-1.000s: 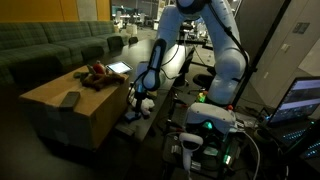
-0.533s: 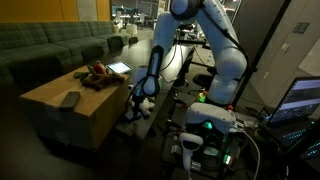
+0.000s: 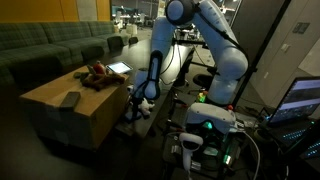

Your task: Put the white towel on the table, then the moose on the box, then the duster on the table, then the turnip plushie on the box, then the plastic on the table, then the blue sponge on the box, then the duster from the box to the table, lastly, the other duster from the table to the box

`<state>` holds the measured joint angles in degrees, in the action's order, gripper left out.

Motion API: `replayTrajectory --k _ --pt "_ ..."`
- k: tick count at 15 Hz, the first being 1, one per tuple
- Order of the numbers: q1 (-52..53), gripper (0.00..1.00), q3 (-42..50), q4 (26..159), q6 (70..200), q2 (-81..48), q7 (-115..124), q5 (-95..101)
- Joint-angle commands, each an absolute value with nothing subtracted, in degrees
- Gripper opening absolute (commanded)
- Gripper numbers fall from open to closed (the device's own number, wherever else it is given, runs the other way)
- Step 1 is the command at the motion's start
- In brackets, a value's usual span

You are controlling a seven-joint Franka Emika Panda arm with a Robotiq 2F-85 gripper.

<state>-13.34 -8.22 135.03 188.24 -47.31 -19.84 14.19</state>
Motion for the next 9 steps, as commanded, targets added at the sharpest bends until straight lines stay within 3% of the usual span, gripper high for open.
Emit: replayTrajectory --k 1,9 --pt "-13.1 1.0 -6.9 132.9 190.7 -49.7 -19.9 16.6" --pt "-15.0 1.0 -6.9 130.1 191.0 -52.2 -20.4 18.4"
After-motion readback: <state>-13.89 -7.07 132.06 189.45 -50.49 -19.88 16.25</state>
